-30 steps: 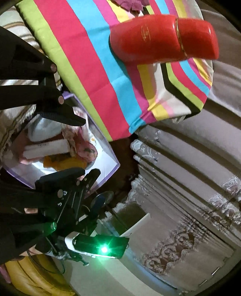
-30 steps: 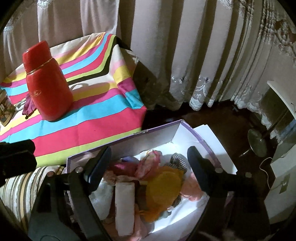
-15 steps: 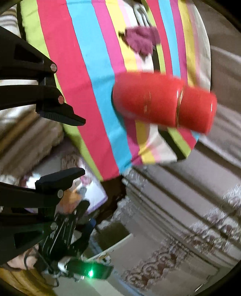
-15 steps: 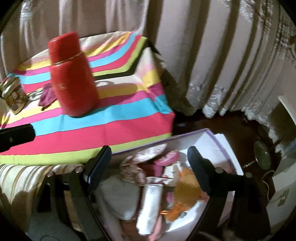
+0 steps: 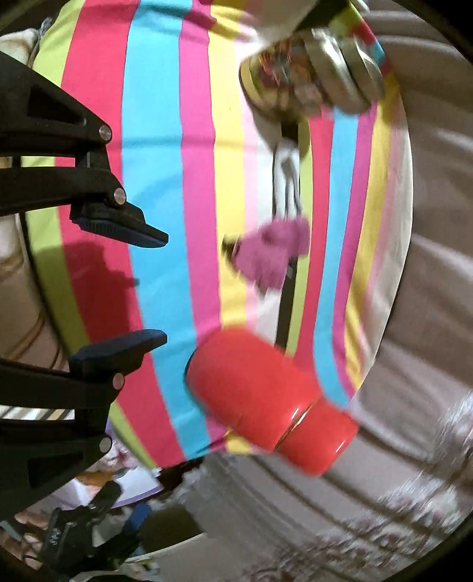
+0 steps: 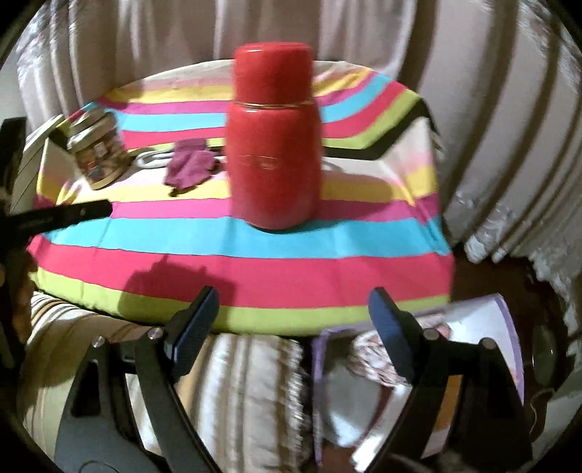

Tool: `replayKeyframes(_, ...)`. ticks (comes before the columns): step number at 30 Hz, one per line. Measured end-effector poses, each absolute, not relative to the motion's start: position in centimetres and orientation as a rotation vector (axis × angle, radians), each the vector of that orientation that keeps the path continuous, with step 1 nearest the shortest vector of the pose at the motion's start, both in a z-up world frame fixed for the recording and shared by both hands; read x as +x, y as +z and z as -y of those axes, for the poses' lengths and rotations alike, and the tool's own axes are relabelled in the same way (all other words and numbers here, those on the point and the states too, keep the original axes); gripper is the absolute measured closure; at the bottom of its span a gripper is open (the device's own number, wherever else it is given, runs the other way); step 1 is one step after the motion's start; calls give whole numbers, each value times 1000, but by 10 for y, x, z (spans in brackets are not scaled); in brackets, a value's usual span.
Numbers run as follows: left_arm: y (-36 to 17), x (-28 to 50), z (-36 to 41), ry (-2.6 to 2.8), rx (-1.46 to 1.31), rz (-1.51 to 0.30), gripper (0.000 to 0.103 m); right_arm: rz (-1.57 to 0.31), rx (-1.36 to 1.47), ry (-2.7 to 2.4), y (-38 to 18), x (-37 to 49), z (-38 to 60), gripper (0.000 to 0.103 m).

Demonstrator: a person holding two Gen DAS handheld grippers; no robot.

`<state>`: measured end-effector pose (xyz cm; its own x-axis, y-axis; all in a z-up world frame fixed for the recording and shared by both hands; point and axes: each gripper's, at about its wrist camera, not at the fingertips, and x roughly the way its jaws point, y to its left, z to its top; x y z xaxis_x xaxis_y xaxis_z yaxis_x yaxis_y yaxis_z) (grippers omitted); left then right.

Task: Organize soft objects
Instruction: 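Move both open grippers back over the grey sock and magenta glove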

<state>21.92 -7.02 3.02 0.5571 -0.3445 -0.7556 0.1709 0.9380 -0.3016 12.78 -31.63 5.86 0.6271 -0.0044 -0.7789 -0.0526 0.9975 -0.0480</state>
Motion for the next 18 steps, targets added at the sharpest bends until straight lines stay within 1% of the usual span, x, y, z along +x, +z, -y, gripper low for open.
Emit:
replayKeyframes(4,28,234,42,-266,-201,-923,55,-901,-79,104,58,148,287,17)
replayKeyframes(10,25,264,19,-253,-113,-931,55,-915,-95,215,52,187,239,17)
replayKeyframes(16,25,301,22,-313,96,-932,55,-915,-103,298,48,230,192,17)
replayKeyframes(18,24,314,27,-362,164,-937,51,-923,-96,313,45,246,181,16)
